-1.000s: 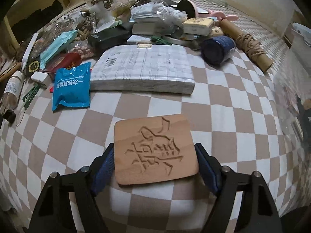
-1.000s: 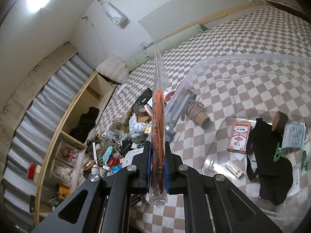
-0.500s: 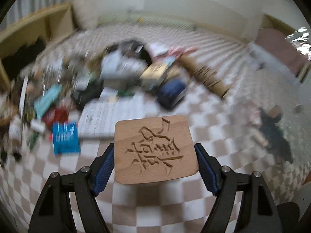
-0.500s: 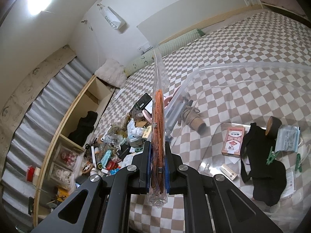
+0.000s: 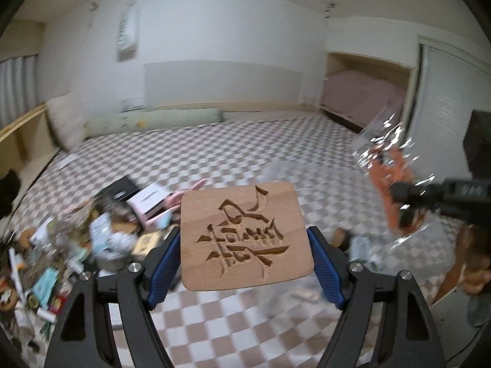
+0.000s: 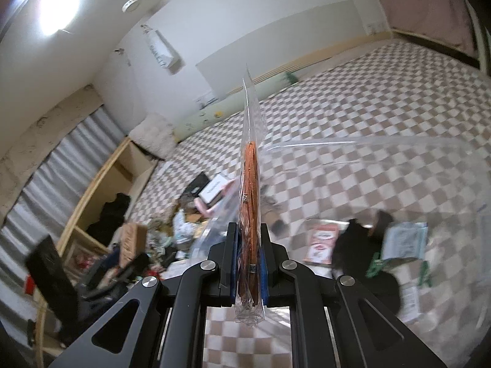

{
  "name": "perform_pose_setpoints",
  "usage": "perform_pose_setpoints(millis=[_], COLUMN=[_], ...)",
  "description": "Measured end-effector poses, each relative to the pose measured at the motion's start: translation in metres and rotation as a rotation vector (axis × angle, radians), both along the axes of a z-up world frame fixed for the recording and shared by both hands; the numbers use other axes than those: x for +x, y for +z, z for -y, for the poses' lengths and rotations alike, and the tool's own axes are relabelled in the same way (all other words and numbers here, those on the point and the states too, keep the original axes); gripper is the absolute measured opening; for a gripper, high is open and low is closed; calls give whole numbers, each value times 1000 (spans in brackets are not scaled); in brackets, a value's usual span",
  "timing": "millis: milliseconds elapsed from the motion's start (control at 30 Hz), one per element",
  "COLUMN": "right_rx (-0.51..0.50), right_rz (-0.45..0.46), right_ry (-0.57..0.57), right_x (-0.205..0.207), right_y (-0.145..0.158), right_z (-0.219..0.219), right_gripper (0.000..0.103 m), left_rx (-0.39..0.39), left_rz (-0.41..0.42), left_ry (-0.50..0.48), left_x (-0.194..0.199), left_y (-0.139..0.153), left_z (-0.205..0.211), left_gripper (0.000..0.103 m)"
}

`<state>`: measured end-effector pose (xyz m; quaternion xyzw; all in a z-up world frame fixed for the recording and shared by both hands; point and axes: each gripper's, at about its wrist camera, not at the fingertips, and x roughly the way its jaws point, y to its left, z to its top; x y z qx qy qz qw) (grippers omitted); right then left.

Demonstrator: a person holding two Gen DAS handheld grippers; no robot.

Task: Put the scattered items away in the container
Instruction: 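Lower the wooden plaque into the container while the right lowers the cable bag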

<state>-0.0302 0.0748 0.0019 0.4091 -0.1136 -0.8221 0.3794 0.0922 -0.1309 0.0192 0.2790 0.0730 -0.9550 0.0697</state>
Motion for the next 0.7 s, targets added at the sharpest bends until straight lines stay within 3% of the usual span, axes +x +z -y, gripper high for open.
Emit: perform_pose_setpoints(millis=[333, 533, 700], right_rx=[161, 295, 332], right_rz=[-38, 5, 87], right_ry=[-97, -150, -171], right_x=[-20, -40, -53], right_y=[-14, -41, -63], right_z=[-45, -65, -79], right_gripper=[12, 12, 12], left_rx=[20, -10, -8], left_rz=[41, 99, 156], left_ry=[-142, -196, -219], left_x=[-58, -84, -101], left_y=[-1, -14, -25], left_z=[-48, -76, -92], left_gripper=[79, 79, 79])
